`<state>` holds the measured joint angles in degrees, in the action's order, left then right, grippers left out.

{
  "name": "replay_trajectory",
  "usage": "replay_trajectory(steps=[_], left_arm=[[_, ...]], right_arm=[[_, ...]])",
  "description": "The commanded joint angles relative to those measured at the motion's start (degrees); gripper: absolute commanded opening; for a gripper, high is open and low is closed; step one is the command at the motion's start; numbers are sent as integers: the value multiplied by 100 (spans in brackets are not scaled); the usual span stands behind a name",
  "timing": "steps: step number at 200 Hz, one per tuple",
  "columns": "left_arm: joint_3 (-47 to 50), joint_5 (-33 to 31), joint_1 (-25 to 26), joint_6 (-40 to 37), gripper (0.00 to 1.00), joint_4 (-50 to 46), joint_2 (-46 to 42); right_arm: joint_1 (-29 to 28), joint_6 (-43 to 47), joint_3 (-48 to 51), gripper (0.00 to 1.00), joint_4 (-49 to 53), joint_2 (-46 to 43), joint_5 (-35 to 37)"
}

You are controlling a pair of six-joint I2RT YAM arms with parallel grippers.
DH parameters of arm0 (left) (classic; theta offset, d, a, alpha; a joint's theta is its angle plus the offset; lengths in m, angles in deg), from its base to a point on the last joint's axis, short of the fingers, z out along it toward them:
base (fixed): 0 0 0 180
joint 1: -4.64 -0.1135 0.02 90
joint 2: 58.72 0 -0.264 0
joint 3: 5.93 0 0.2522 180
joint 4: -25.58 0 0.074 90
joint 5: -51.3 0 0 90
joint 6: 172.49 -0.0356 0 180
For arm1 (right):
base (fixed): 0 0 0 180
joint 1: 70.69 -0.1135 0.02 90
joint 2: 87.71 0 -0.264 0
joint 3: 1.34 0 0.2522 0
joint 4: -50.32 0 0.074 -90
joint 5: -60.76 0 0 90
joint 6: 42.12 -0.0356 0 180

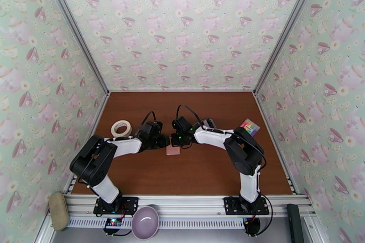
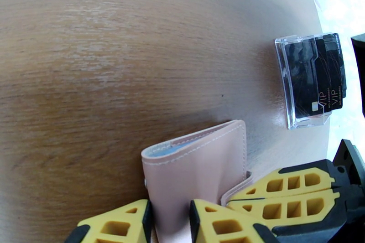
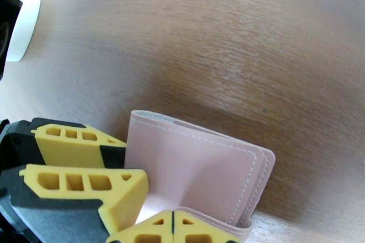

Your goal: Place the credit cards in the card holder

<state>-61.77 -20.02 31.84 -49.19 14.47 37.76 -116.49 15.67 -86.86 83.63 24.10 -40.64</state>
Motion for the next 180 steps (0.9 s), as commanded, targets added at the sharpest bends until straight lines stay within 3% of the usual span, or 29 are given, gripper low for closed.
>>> replay_trajectory(steps=[1,110,119,157,180], left_arm=[[69,145,45,53,29,60,54],[-56,67,6,2,30,-166,42],[-71,66,-2,-17,29,-201,29],[-219,81,-57,-65,30,-331,45],[-350,108,-64,-91,30,-442,60]], right_arm=[[-74,-143,271,6,-57,326,36],[-51,-270,1124,6,-270,326,192],[-46,-278,1208,9,-376,192,143],[-45,-126,836,44,-13,-411,308],[-47,-50,498,48,251,-658,392]])
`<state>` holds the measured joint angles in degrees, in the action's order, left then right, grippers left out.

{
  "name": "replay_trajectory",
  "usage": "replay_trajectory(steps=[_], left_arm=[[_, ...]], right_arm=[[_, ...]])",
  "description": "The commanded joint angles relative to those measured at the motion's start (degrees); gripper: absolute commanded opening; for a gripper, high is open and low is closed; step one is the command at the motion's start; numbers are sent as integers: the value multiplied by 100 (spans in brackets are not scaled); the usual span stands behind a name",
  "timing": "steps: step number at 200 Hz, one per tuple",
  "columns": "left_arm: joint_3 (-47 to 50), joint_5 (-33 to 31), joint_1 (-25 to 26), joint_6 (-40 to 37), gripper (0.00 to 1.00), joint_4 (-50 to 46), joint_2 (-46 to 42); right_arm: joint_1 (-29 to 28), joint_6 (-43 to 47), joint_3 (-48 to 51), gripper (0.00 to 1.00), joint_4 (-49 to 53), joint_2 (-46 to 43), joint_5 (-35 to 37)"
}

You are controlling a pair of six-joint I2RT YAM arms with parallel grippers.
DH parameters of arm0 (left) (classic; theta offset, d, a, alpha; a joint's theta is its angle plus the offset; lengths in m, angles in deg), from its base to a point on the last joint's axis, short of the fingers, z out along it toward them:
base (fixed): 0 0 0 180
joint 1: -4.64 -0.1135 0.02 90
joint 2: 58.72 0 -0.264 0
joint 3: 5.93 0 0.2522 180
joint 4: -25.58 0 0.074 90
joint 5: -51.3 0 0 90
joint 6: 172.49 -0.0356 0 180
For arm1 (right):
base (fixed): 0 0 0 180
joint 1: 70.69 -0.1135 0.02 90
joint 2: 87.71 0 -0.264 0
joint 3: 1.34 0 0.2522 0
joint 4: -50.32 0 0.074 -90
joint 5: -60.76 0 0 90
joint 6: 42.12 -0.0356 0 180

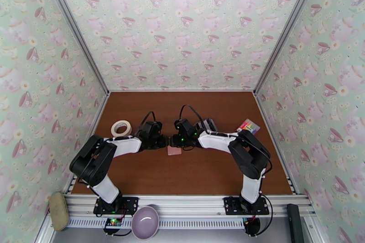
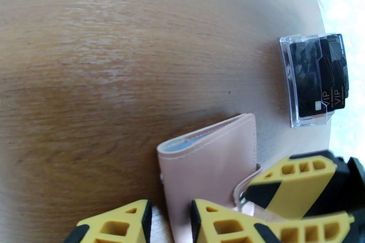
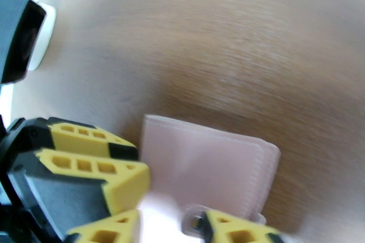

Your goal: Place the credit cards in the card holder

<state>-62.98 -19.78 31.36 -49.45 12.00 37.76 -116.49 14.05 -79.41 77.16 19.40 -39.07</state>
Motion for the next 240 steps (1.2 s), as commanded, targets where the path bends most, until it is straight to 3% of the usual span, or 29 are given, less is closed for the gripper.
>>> replay_trajectory(steps=[1,57,92,138,240], left_arm=[[-244,85,-12,-67,30,-199,57],[-597,86,-42,-174,30,-538,12],[-477,-83,-145,-219,30,-810,-428],[-152,-108,-376,-322,30,-1123,-939],[241,-173,-577,-498,32,-1484,-1607]], right_arm=[[-49,112,-261,48,907,-198,235],[104,-29,-43,52,779,-576,291],[148,-386,589,37,-641,-625,-724],[176,-932,1009,18,-1904,-362,-1326],[330,-1148,765,13,-2134,186,-1454]])
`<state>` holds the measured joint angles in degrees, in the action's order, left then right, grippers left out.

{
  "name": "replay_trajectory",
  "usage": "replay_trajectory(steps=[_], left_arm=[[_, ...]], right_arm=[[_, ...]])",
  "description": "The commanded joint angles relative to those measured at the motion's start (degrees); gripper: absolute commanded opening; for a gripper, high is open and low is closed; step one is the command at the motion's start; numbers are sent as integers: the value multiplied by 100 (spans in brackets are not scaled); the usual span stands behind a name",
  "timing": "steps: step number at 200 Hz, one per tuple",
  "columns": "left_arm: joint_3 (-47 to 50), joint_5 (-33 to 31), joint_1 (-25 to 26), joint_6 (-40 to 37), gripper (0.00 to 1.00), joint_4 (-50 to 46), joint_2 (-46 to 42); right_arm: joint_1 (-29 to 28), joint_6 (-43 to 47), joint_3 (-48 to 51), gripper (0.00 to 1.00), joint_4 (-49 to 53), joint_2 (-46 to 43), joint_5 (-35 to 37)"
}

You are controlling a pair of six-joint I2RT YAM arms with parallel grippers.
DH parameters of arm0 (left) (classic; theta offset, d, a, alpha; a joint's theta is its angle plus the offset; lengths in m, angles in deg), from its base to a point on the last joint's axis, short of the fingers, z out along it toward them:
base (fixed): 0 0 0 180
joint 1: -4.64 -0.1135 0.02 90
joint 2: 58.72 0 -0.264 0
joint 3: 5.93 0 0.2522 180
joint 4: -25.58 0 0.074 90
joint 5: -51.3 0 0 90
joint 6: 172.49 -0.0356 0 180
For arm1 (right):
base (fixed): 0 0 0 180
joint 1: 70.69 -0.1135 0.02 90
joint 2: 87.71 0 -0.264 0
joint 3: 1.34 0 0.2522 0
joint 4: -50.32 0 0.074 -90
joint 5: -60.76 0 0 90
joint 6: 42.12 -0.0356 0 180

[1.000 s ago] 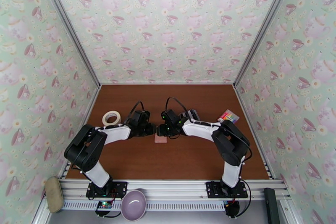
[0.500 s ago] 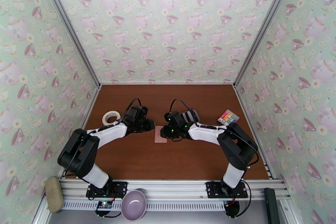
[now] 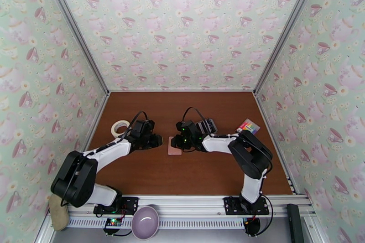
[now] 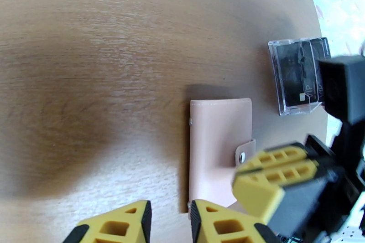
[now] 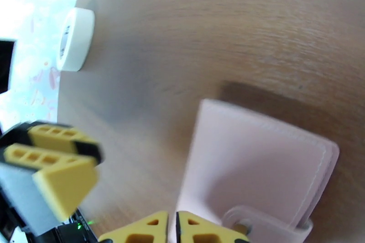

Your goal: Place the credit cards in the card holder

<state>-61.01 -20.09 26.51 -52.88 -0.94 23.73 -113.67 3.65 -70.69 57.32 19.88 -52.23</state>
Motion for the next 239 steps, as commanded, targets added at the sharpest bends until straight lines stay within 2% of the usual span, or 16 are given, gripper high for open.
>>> replay_trajectory(steps=[1,47,72,97,117,135,152,172,195,201,213,220,229,232,234,239], left_arm=[[45,-145,-98,-156,32,-196,-217],[164,-193,-140,-134,34,-278,-622],[82,-264,-207,-292,38,-507,-884],[-27,-288,-396,-426,44,-665,-1044],[-189,-240,-568,-536,57,-910,-1245],[-244,-510,-646,-651,67,-1090,-1661],[-221,-832,-752,-782,72,-1245,-2070],[-152,-1149,-944,-889,74,-1269,-2452],[-122,-1676,-1073,-862,75,-1228,-2603],[-101,-1824,-1072,-897,76,-1159,-2624],[-4,-2044,-1098,-942,78,-982,-2646],[19,-2155,-1114,-1003,80,-919,-2652],[57,-2339,-1113,-1146,84,-847,-2677],[78,-2404,-1114,-1197,89,-807,-2694],[97,-2452,-1114,-1219,97,-781,-2709],[136,-2619,-1111,-1315,100,-696,-2760]], right_arm=[[56,-111,-109,13,-161,152,-154],[107,-182,-30,17,-261,84,-515],[108,164,-270,43,748,-733,-334],[110,703,-668,54,2141,-1606,458],[124,1118,-819,60,3145,-2141,1383],[211,1362,-657,65,3733,-2690,2161],[508,1408,-270,70,3922,-3372,2505],[903,1540,175,82,4080,-4246,3132],[1600,1674,556,88,4216,-5033,3553],[1719,1717,686,89,4124,-5206,3661],[1842,1746,994,99,3815,-5491,3977],[1931,1732,1153,100,3637,-5571,4104],[2079,1751,1266,100,3477,-5568,4086],[2128,1759,1274,100,3448,-5533,4088],[2163,1763,1278,100,3437,-5511,4096],[2242,1777,1283,100,3408,-5447,4069]])
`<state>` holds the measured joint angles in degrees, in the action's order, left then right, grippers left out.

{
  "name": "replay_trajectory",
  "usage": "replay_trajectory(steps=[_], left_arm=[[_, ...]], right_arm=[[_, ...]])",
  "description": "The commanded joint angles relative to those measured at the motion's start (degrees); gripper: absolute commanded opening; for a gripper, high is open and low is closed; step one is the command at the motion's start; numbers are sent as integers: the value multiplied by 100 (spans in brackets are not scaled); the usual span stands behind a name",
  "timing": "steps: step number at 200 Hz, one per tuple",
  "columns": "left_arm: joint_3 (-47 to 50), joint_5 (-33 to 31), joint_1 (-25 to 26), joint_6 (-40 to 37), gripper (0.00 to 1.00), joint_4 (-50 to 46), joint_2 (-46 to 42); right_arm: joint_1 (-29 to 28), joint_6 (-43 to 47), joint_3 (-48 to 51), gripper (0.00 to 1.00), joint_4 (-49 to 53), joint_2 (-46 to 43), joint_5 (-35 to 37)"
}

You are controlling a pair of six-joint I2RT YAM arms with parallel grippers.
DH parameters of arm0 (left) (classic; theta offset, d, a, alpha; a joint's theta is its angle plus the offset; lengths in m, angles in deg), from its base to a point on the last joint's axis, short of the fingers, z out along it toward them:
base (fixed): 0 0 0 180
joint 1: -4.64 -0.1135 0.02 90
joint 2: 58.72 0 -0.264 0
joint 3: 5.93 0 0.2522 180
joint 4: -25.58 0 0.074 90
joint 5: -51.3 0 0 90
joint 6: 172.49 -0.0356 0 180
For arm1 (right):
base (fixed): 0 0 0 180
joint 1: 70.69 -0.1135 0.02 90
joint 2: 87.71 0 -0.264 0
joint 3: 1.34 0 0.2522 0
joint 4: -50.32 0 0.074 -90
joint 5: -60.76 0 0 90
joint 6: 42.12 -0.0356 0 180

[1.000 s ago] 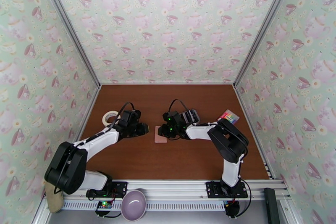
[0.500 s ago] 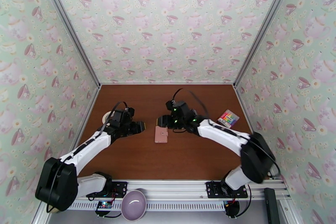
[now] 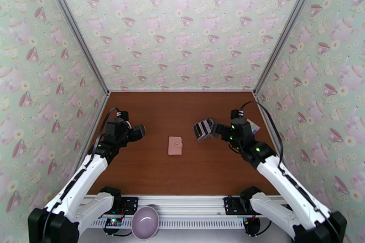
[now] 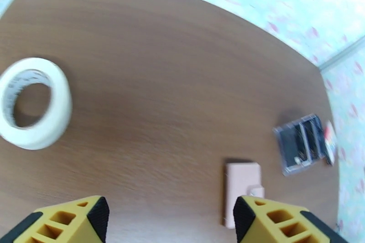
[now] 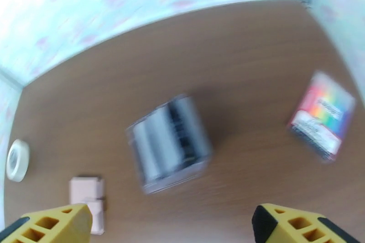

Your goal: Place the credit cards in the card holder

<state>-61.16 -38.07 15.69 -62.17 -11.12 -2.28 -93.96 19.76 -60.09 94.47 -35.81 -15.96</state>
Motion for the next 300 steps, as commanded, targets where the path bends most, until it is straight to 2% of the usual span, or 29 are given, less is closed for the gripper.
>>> replay_trajectory(steps=[1,10,24,33,56,82,96,115,137,170,195,209,222,237,248,262,276,285,300], left_arm=[[163,-850,-27,-413,100,346,-173],[266,-1228,-30,-569,100,508,-326],[586,-1707,-30,-834,100,1007,-638],[765,-1809,-41,-969,100,1255,-809],[1019,-1880,-71,-1111,100,1590,-1000],[1172,-1496,-199,-1228,100,1960,-837],[1426,-978,-292,-1554,100,2533,-756],[1723,-702,-445,-1639,100,3245,-537],[1877,-455,-694,-1719,100,4069,144],[1921,-317,-1024,-1918,100,5259,1245],[1904,-107,-1285,-1862,100,6147,2120],[1880,172,-1370,-2070,100,6412,2244],[1883,470,-1559,-1957,100,6501,2356],[2019,624,-1692,-1820,100,7141,2710],[1918,638,-1660,-1920,100,6806,2652],[2060,809,-1639,-2013,100,7133,2696],[2401,544,-1483,-2119,100,7927,2932],[2476,681,-1578,-1987,100,8701,3356],[2266,683,-1522,-2119,100,7786,3097]], right_arm=[[270,166,223,100,-307,122,443],[382,359,228,100,-441,226,466],[401,711,341,100,-729,235,992],[499,833,475,100,-976,161,1149],[852,1083,764,100,-1519,102,1030],[929,1703,771,100,-1831,409,1218],[984,1819,854,100,-2087,478,1197],[1076,1935,1178,100,-2753,485,1023],[1147,2286,1494,100,-3492,715,1005],[1426,2632,2122,100,-5106,1052,407],[1809,2511,2094,100,-5325,1376,0],[1928,2496,2165,100,-5581,1527,-141],[1965,2513,2274,100,-5948,1670,-275],[1977,2568,2331,100,-6421,1910,-471],[1983,2661,2341,100,-6814,2183,-551],[1984,2718,2393,100,-7351,2520,-631],[2045,2650,2462,100,-7930,2857,-885],[2065,2673,2487,100,-8164,3099,-989],[2071,2697,2585,100,-8661,3447,-1052]])
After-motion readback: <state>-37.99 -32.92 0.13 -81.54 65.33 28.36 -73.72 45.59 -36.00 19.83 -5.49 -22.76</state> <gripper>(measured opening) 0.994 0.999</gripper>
